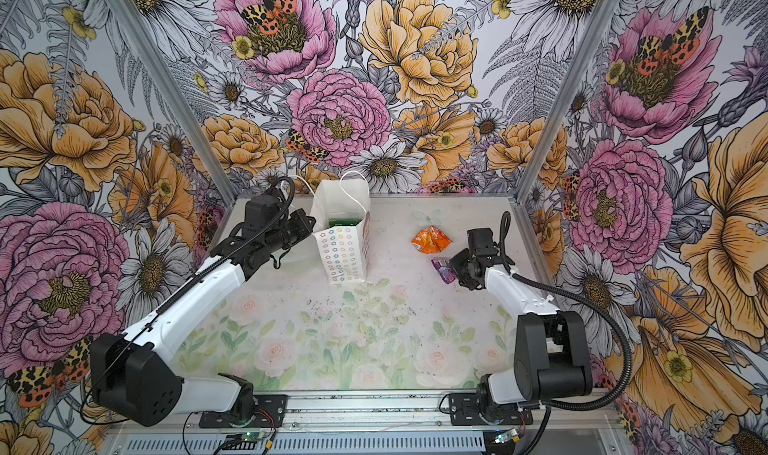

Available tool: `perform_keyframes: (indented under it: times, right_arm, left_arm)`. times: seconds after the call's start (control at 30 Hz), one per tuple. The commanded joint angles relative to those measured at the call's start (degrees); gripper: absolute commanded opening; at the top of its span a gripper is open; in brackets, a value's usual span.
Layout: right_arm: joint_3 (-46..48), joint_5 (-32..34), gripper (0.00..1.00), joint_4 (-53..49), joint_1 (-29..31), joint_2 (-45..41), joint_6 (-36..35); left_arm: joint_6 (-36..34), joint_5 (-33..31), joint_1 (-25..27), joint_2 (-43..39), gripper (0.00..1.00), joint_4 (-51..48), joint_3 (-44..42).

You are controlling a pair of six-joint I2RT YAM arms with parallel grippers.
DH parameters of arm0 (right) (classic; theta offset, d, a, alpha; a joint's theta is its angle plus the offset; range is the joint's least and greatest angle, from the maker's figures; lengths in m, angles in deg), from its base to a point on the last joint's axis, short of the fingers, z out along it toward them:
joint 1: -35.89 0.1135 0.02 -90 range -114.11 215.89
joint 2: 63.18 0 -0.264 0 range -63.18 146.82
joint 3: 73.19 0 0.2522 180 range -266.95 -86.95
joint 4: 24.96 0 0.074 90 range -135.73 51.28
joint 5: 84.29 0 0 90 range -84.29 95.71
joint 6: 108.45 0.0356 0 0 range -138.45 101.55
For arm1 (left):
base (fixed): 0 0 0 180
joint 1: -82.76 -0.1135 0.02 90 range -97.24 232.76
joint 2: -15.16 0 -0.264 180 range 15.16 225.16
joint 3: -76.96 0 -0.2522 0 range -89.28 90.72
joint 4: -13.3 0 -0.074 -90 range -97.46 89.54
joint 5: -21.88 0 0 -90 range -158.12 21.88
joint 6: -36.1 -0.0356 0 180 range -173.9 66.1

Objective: Place the snacks into the paper bag
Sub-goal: 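Lift the purple packet off the table with the right gripper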

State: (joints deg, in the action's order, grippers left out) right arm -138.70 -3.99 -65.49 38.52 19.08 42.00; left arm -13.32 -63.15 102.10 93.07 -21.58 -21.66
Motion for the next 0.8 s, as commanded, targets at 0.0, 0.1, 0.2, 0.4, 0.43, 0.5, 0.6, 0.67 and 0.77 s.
perform_keyframes:
  times: [0.0,0.1,0.2,0.4,0.43,0.5,0.6,0.67,0.77]
  right_arm:
    - [-2.9,-2.5,0.00,0.8,-0.2,0.1,-3.4]
    - [-3.5,-4.0,0.00,0.8,-0.2,0.2,-4.5]
    - [-3.9,-4.9,0.00,0.8,-0.2,0.1,-5.8]
    - [-4.9,-7.5,0.00,0.8,-0.2,0.1,-8.8]
    - [-5.0,-8.0,0.00,0.8,-0.2,0.2,-9.1]
    - [-5.3,-8.9,0.00,0.8,-0.2,0.2,-9.7]
    - [-5.6,-10.0,0.00,0.8,-0.2,0.3,-10.6]
    - [-5.8,-10.5,0.00,0.8,-0.2,0.2,-11.2]
    - [-6.2,-11.2,0.00,0.8,-0.2,0.0,-12.0]
  left_arm:
    - [0.3,0.9,0.3,0.6,0.00,-0.7,1.1]
    - [0.3,0.8,0.3,0.7,0.00,-0.7,1.1]
    - [0.3,0.9,0.3,0.7,0.00,-0.6,1.2]
    - [0.3,0.9,0.3,0.8,0.00,-0.6,1.2]
    - [0.3,0.9,0.3,0.9,0.00,-0.6,1.2]
    - [0.3,0.9,0.3,1.0,0.00,-0.7,1.2]
    - [0.3,1.0,0.3,1.0,0.00,-0.6,1.3]
    - [0.3,1.0,0.3,1.0,0.00,-0.6,1.4]
    - [0.4,1.0,0.4,1.0,0.00,-0.6,1.4]
